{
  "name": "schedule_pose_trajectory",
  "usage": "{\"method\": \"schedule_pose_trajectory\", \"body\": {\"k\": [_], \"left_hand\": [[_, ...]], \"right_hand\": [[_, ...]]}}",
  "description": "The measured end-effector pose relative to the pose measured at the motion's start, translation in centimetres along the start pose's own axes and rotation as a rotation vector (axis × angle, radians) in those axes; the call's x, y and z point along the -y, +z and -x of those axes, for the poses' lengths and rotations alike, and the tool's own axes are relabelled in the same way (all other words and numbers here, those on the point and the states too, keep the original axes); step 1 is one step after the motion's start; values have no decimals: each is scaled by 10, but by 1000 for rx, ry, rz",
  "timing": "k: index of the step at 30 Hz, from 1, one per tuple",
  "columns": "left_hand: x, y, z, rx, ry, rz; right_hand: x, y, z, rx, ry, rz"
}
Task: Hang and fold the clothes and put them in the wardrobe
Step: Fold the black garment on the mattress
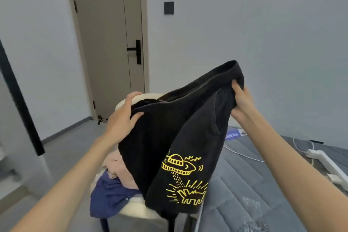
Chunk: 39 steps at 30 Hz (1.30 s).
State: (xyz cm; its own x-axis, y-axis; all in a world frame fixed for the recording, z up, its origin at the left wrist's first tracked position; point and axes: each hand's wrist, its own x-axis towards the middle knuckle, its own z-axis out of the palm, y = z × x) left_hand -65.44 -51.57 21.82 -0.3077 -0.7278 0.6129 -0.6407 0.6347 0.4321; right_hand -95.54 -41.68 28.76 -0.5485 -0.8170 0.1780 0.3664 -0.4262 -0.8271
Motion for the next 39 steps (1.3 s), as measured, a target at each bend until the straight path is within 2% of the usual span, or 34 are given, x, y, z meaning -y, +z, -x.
{"method": "schedule_pose_trajectory", "body": {"k": [3,6,9,12,18,22,24,26,29,31,33,35,37,39], "left_hand": [[16,-3,18,76,66,-133],[26,16,47,55,-2,-16],[33,35,66,61,-36,86],[36,46,76,93,-63,169],[45,55,69,152,-99,187],[43,55,61,236,-96,106],[40,53,56,233,-91,47],[35,52,50,232,-74,17],[21,51,44,277,-26,-20],[9,52,44,315,26,-5],[-2,53,44,334,59,16],[-10,55,44,351,80,4],[-11,56,43,372,84,-28],[-4,54,41,382,58,-16]], "right_hand": [[-3,25,4,67,54,-91],[-11,49,10,143,82,-99],[-21,66,11,194,82,-8],[-30,67,3,161,90,128],[-63,37,-10,-48,121,394],[-88,3,-3,-47,83,587],[-99,-16,3,22,-44,802],[-107,-32,9,150,-147,1173],[-124,-49,15,491,-92,1651],[-145,-57,21,756,-28,1834],[-166,-61,30,941,-22,1815],[-180,-63,38,995,-24,1678],[-181,-66,42,969,-38,1518],[-172,-67,39,822,-43,1358]]}}
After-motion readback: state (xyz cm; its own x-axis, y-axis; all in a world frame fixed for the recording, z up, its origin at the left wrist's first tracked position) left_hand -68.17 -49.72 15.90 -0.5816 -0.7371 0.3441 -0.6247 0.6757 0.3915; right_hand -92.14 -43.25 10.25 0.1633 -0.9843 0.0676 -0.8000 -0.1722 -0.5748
